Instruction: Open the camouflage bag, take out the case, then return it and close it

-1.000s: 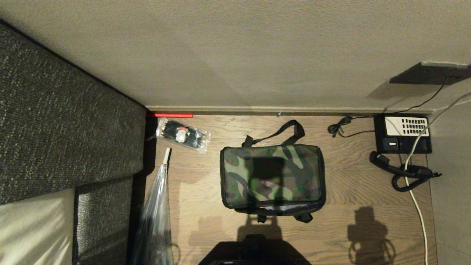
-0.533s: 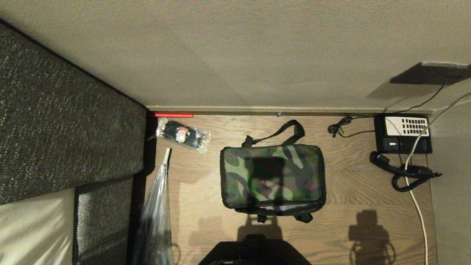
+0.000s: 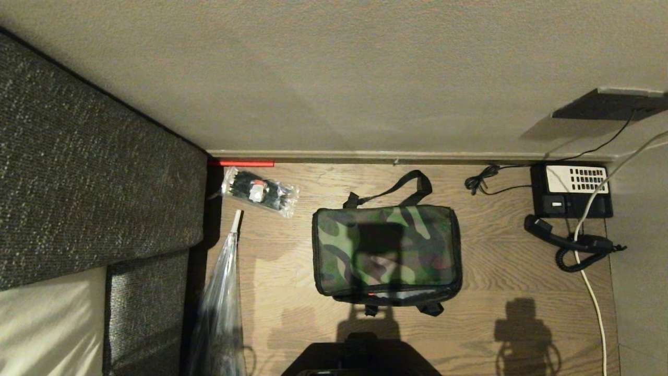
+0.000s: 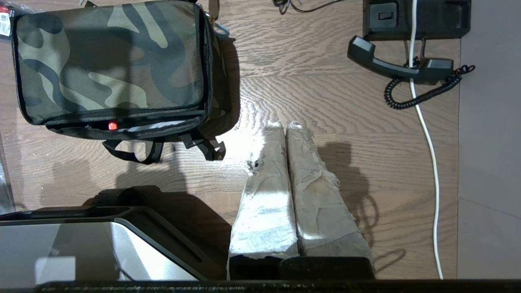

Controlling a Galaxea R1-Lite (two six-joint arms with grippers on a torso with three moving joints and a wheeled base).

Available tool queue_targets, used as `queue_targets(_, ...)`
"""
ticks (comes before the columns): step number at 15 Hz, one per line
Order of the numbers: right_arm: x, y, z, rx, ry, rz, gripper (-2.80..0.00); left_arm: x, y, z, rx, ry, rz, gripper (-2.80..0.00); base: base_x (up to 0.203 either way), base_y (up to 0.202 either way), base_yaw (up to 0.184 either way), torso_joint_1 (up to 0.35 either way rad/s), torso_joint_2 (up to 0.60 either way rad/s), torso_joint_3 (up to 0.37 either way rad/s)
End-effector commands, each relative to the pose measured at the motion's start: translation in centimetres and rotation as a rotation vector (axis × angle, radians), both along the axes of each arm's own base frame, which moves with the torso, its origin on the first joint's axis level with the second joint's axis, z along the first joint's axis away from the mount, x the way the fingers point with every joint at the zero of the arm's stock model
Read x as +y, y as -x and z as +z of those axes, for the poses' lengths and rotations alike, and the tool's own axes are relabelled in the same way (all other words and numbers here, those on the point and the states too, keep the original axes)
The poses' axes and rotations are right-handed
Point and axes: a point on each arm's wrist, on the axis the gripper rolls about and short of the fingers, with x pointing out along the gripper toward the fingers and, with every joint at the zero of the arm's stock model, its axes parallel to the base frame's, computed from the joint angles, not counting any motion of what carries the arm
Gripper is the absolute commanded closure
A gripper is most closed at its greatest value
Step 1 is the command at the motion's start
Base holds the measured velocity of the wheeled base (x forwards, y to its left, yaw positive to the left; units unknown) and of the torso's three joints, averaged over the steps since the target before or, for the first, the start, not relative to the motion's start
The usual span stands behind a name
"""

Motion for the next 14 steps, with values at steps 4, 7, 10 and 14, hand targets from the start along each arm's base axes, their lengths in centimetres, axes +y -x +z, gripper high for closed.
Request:
queue_targets(4,0.00,-0.01,-0.04,0.001,0.000,0.000,0.00,0.00,0.00,0.01,-0.002,0.002,0.000,0.00,0.000,0.000,0.000,0.004,0.00,0.091)
queue_targets(7,0.00,-0.01,-0.03,-0.001,0.000,0.000,0.00,0.00,0.00,0.00,0.000,0.006,0.000,0.00,0.000,0.000,0.000,0.004,0.00,0.186)
queue_targets(10,0.00,-0.01,-0.03,-0.001,0.001,0.000,0.00,0.00,0.00,0.00,0.000,0.005,0.000,0.00,0.000,0.000,0.000,0.001,0.00,0.195)
queue_targets(14,0.00,-0.01,-0.03,0.000,0.001,0.000,0.00,0.00,0.00,0.00,0.000,0.008,0.000,0.00,0.000,0.000,0.000,0.002,0.00,0.202)
